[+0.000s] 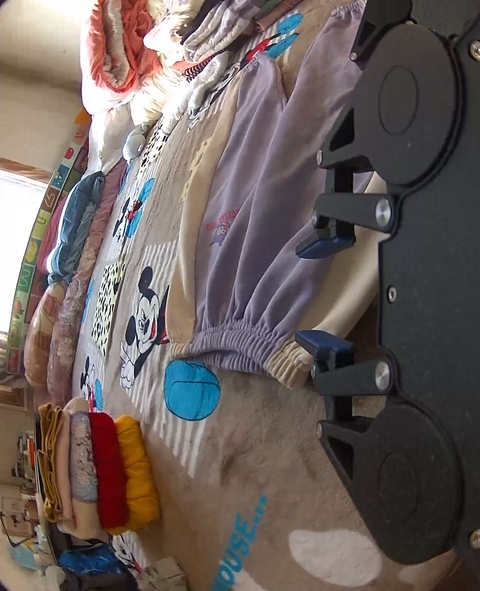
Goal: Fold clothes
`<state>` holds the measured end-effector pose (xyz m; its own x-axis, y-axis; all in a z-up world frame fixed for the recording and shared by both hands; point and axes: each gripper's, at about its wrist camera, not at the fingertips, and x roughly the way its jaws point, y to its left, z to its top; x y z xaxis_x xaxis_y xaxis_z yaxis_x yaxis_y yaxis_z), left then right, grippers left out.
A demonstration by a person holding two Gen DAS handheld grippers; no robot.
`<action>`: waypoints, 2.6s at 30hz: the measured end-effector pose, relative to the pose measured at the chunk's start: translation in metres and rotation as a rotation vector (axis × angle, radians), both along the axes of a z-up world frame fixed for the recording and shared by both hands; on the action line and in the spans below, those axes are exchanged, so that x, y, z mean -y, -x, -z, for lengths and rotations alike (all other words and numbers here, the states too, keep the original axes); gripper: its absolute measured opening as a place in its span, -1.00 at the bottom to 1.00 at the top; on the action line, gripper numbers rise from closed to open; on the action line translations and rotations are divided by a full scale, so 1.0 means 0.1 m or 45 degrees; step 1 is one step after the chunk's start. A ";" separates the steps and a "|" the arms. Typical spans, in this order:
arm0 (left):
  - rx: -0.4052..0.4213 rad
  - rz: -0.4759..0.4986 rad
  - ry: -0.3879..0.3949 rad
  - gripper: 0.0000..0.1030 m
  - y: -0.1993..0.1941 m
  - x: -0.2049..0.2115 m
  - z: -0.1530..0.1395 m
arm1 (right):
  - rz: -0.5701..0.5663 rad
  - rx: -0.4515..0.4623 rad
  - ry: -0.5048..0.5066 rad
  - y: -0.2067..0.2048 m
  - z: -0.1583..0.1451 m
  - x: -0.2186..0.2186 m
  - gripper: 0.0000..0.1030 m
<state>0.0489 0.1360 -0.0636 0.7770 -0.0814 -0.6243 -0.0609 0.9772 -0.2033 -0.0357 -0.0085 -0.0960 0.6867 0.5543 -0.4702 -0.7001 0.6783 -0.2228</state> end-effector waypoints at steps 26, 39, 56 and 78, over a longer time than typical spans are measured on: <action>-0.090 0.257 -0.269 -0.15 -0.02 0.49 0.30 | 0.389 -0.245 -0.131 -0.13 0.04 0.75 -0.33; 0.146 0.263 -0.187 -0.13 -0.22 0.77 0.12 | 0.379 -0.153 -0.166 0.06 -0.02 0.96 -0.30; 0.008 0.129 -0.404 0.01 -0.23 0.54 0.33 | 0.812 -0.285 -0.281 -0.58 0.10 1.70 0.05; 0.243 0.464 -0.265 0.00 -0.47 1.40 0.22 | 0.565 -0.136 -0.167 -0.54 0.10 1.27 0.11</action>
<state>0.0963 -0.0041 -0.0853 0.8235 -0.2590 -0.5047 0.3139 0.9491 0.0250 0.0186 -0.1358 -0.1056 0.8221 0.2781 -0.4968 -0.3508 0.9347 -0.0574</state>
